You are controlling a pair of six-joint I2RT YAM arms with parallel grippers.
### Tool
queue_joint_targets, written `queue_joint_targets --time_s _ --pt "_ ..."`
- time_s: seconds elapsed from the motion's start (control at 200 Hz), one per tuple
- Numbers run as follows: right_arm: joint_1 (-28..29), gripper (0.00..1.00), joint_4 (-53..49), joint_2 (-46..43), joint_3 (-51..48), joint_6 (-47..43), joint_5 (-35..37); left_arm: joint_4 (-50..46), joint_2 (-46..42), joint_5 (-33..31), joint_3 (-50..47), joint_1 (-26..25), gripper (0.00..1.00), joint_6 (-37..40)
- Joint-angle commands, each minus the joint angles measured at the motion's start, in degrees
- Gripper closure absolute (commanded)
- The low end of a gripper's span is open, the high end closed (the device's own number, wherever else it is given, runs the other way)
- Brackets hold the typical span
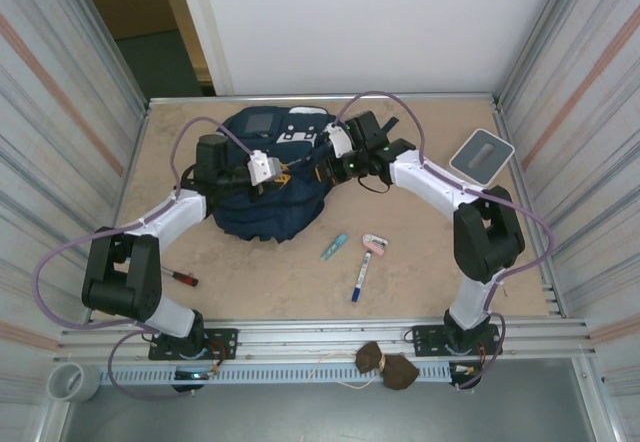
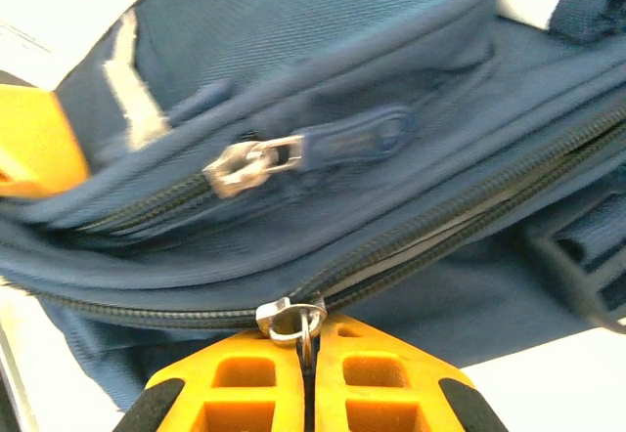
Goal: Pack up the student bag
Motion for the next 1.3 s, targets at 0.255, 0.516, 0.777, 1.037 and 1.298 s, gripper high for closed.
queue_joint_targets --time_s 0.255,0.516,0.777,1.037,1.298 --pt "-9.28 1.0 -10.98 8.05 8.15 3.75 12.09 2.96 -4.85 6.87 -1.9 3.96 0.95 0.43" --pt "-10.31 1.0 -13.24 13.15 12.77 9.55 17.15 6.93 -4.42 9.57 -2.68 3.59 0.94 -2.56" --pt "-11.97 0.68 -2.53 1.73 3.12 9.12 -5.4 5.25 -3.18 7.56 -2.14 3.2 0.93 -1.75" --pt "-17.27 0.41 3.63 5.86 1.2 23.09 -6.61 3.88 -3.18 6.85 -1.74 2.54 0.91 -0.95" --pt "-14.53 0.34 5.02 21.05 14.28 28.98 -6.95 2.3 -2.53 5.73 -1.1 1.35 0.91 -0.24"
